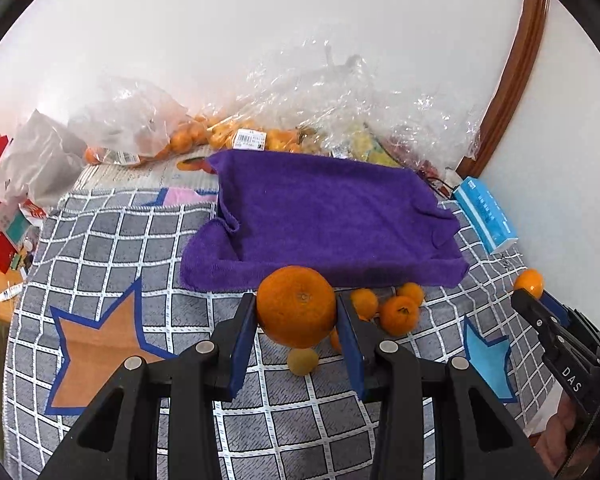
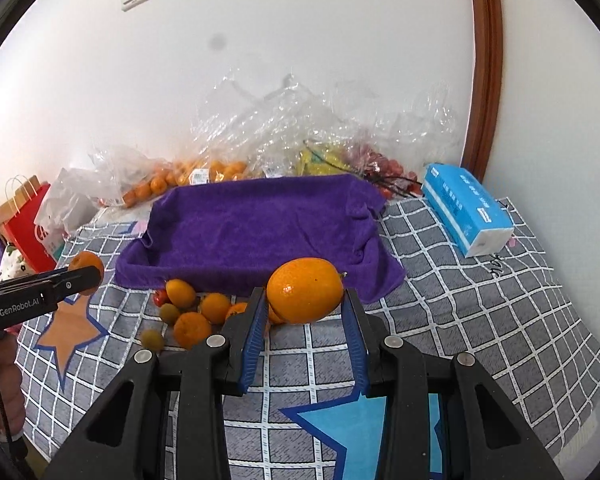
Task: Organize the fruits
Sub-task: 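Lift the held oranges with both tools and carry them over the purple towel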
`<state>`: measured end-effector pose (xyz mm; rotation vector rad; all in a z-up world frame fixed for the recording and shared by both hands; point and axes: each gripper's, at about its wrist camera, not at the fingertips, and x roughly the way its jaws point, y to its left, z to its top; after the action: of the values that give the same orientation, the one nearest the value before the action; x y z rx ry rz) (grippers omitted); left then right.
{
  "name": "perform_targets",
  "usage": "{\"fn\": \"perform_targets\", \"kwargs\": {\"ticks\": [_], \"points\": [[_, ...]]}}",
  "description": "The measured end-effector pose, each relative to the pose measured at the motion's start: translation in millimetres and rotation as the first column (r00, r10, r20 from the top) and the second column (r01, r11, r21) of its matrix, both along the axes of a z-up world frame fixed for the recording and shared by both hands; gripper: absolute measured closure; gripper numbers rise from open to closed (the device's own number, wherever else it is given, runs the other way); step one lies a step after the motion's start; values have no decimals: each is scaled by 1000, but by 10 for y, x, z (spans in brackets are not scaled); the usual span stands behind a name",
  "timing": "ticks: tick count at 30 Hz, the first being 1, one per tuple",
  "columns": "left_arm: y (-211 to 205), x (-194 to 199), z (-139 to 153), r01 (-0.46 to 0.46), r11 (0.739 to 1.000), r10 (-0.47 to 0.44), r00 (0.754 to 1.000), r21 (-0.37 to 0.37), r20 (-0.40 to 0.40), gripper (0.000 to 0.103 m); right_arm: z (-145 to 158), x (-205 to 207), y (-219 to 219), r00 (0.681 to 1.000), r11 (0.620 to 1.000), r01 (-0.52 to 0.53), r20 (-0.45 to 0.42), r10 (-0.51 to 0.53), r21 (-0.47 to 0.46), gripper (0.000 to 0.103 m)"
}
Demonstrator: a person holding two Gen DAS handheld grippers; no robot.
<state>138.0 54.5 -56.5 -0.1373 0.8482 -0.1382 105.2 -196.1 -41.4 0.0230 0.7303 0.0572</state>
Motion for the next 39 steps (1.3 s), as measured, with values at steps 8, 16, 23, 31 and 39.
{"fn": "perform_targets", "kwargs": {"ticks": [8, 16, 23, 31, 39], "points": [[-6, -71, 136, 3, 1000, -3, 1000, -5, 21, 66, 139, -88, 93, 1000, 1000, -8, 24, 8, -10, 65], [-3, -154, 236, -3, 1000, 3, 999, -16, 34, 66, 254, -174, 131, 999, 1000, -18, 33, 19, -14, 65], [-25, -203, 291, -1, 1000, 1, 999, -7, 41, 66, 303, -232, 165, 999, 999, -30, 42, 31, -21, 65], [-53, -142, 312, -4, 1000, 4, 999, -8, 37, 66, 294, -158, 124, 999, 999, -36, 34, 36, -12, 65], [-87, -24, 345, 8, 1000, -8, 999, -1, 39, 66, 281, -14, 95, 999, 999, -32, 32, 32, -2, 65]]}}
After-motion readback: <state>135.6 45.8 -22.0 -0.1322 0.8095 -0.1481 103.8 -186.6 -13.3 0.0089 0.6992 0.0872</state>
